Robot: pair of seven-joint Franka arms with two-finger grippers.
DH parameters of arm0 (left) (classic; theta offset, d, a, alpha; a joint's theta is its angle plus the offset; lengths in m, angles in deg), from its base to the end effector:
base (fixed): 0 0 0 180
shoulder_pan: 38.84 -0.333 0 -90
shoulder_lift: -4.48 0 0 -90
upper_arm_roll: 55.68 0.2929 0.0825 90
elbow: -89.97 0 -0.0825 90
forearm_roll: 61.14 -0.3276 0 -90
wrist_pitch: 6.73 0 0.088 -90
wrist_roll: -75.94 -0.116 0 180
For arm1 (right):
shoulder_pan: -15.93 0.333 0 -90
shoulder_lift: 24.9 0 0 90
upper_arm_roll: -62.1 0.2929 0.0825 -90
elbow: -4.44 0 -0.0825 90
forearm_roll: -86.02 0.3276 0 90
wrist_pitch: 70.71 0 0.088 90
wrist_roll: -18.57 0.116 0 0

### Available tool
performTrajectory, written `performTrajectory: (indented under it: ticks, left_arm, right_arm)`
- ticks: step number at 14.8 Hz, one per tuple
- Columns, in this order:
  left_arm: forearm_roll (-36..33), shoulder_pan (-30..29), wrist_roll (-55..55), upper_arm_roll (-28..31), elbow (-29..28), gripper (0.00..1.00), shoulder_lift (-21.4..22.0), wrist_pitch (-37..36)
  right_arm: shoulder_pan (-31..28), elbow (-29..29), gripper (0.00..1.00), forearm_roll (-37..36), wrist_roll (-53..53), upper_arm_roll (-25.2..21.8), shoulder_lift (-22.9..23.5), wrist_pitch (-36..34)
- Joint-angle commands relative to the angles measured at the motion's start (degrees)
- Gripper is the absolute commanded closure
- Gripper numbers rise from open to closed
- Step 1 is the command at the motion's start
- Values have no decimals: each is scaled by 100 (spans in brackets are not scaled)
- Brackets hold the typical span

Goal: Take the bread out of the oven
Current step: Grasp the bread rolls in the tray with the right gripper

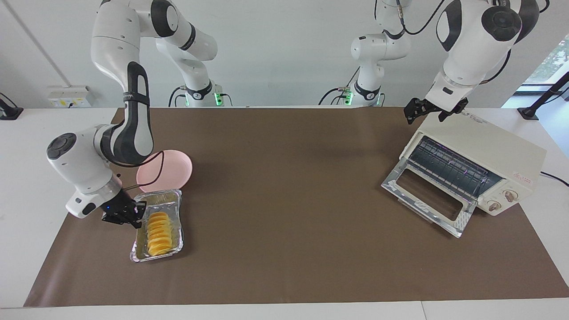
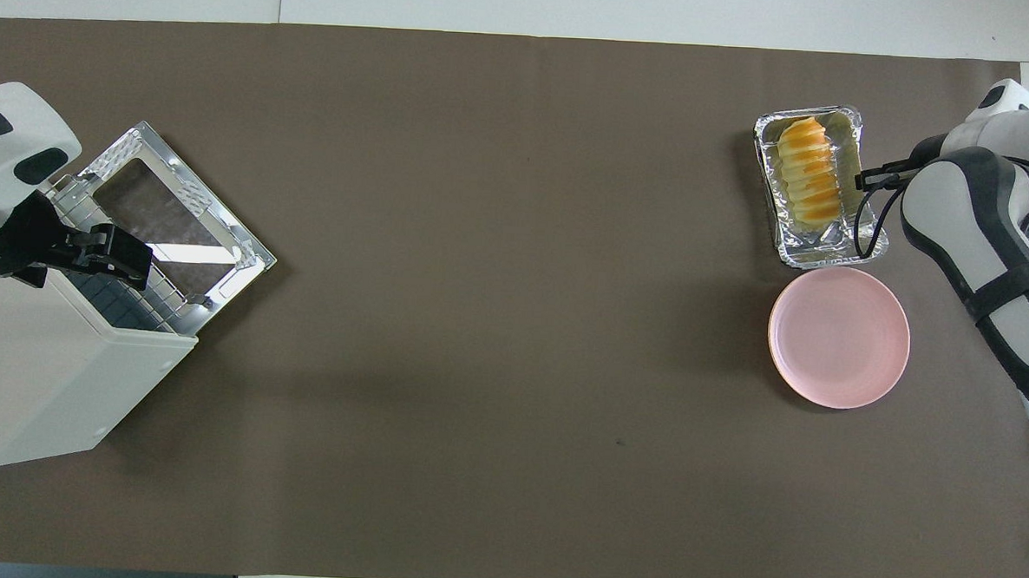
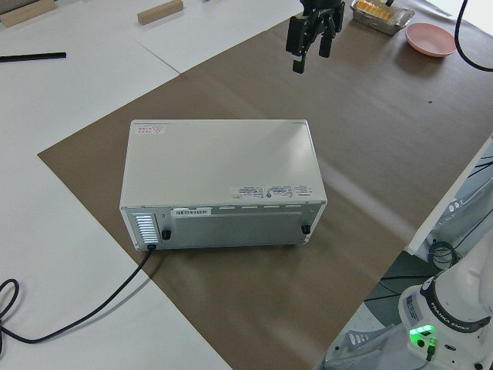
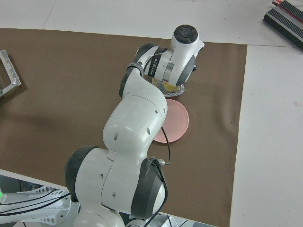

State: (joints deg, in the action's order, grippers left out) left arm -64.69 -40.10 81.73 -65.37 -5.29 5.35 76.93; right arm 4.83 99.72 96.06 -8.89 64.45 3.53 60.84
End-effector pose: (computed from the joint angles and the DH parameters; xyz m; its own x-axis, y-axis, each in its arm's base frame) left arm 0.4718 -0.0627 0.5541 0.9832 -0.0366 -0.1787 -0.0521 -0.9952 -0.0827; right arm 0.6265 -0.0946 0.3359 0.9618 0.1993 0.1876 0.2185 -0.9719 -0.0876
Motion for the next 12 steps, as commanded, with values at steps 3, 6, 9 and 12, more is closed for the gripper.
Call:
performTrajectory:
  ticks: [3, 6, 9, 12]
  left_arm:
    - [66, -85, -43, -24, -151, 0, 159, 116]
    - [66, -85, -43, -24, -151, 0, 159, 116]
    - [66, -85, -43, -24, -151, 0, 159, 116]
    - [66, -85, -43, -24, -151, 0, 159, 116]
  right_arm:
    - [107, -519, 2, 68, 143, 90, -126, -665]
    - [467, -546, 2, 51, 627, 72, -118, -553]
    - [582, -476, 2, -107, 698, 81, 5, -26]
    - [582, -467, 1, -169, 690, 81, 163, 204]
